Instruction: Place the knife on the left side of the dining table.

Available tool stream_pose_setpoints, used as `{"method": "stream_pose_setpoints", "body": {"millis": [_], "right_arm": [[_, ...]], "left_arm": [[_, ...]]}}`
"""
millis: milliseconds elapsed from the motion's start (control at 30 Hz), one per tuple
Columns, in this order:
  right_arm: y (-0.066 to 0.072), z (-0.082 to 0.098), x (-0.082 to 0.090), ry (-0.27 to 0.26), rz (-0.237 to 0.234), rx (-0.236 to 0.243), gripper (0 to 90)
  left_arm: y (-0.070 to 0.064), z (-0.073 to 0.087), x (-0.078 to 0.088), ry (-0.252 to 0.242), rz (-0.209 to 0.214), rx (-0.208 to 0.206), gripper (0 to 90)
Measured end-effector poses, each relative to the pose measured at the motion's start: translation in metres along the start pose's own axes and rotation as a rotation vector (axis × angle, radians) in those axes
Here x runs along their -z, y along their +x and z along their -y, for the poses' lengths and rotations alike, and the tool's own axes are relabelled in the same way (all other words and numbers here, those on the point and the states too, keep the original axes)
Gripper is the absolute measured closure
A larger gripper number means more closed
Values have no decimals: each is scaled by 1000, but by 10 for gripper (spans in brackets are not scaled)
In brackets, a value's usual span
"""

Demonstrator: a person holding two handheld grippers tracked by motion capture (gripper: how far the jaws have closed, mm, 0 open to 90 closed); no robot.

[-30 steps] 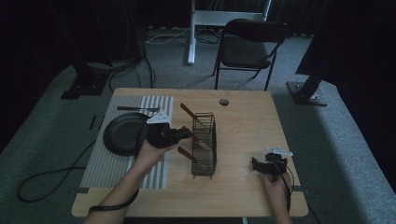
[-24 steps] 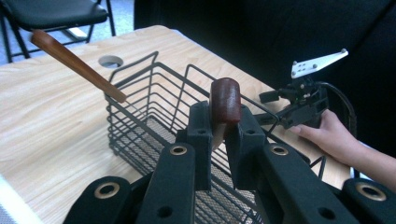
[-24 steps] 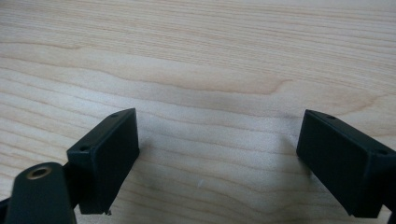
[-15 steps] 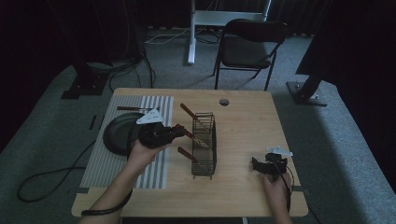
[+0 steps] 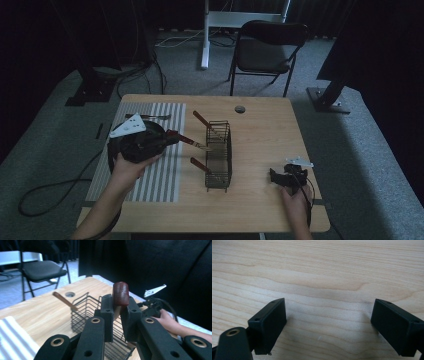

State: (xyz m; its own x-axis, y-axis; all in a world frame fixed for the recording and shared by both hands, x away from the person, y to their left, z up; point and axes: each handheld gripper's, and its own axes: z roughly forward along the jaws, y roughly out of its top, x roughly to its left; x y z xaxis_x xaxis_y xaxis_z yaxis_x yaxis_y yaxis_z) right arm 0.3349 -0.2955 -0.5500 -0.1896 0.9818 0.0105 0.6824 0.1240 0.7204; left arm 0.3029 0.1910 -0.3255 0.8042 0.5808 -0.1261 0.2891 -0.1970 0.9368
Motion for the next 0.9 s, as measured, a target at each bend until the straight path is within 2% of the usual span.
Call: {"method": "stream_pose_setpoints", "body": {"millis": [133, 267, 467, 700, 767, 900], "right_arm": [[0, 0, 0, 0, 0, 2, 120], [0, 0, 0, 0, 0, 1, 120], [0, 0, 0, -1, 0, 1, 120], [0, 0, 0, -1, 0, 1, 120], [0, 0, 0, -1, 0, 1, 120], [0, 0, 0, -1, 0, 1, 120]], "left_arm": [[-1, -1, 11, -9, -19, -6, 820], [1, 0, 26, -48, -44, 6, 820], [6, 3, 41, -61, -73, 18, 820], [17, 22, 60, -46, -125, 52, 820], [22, 32, 65, -50, -132, 88, 820], [31, 51, 71, -22, -158, 127, 820]]}}
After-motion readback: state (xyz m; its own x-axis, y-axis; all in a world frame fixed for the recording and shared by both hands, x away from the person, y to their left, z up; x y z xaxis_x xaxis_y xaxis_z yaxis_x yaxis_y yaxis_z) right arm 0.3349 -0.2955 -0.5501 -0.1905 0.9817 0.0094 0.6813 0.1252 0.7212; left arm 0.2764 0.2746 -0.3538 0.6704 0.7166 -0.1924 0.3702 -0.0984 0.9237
